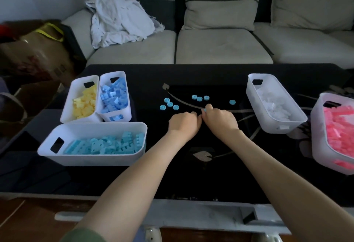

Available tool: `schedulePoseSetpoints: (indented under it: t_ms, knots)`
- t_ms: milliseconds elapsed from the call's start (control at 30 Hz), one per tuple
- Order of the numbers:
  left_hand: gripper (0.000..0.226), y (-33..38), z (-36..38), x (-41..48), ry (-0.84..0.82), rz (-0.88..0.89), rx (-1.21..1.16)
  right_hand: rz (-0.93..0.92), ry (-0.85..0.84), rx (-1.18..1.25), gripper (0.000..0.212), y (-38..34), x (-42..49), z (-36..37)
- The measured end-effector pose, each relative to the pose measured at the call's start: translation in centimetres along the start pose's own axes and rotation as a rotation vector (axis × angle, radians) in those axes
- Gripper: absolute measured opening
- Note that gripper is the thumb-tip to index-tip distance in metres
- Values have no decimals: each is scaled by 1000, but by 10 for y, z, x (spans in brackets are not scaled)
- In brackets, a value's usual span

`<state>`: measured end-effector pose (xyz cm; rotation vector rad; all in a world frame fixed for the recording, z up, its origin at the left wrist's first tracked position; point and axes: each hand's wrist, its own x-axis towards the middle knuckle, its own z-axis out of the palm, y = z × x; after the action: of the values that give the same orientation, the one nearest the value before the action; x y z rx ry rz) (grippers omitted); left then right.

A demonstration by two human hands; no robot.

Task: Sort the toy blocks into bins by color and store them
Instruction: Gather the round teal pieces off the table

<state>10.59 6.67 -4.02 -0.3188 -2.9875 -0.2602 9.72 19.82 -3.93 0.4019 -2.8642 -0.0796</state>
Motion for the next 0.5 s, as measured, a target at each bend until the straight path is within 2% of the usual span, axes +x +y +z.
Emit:
schedulePoseSetpoints:
  t_ms: [100, 267, 433, 500]
  knots:
    - [42, 4, -6, -1, -5, -4, -27, 66, -39, 21, 33, 7, -2, -5]
    - [45, 6, -16, -1, 42, -17, -124, 292, 20, 464, 33, 6, -5, -21]
    - [45, 4, -33, -2, 114, -31, -166, 246, -8, 430, 25, -17, -5, -43]
    - [44, 0, -44, -6, 137, -58, -190, 270, -26, 507, 26, -25, -2, -49]
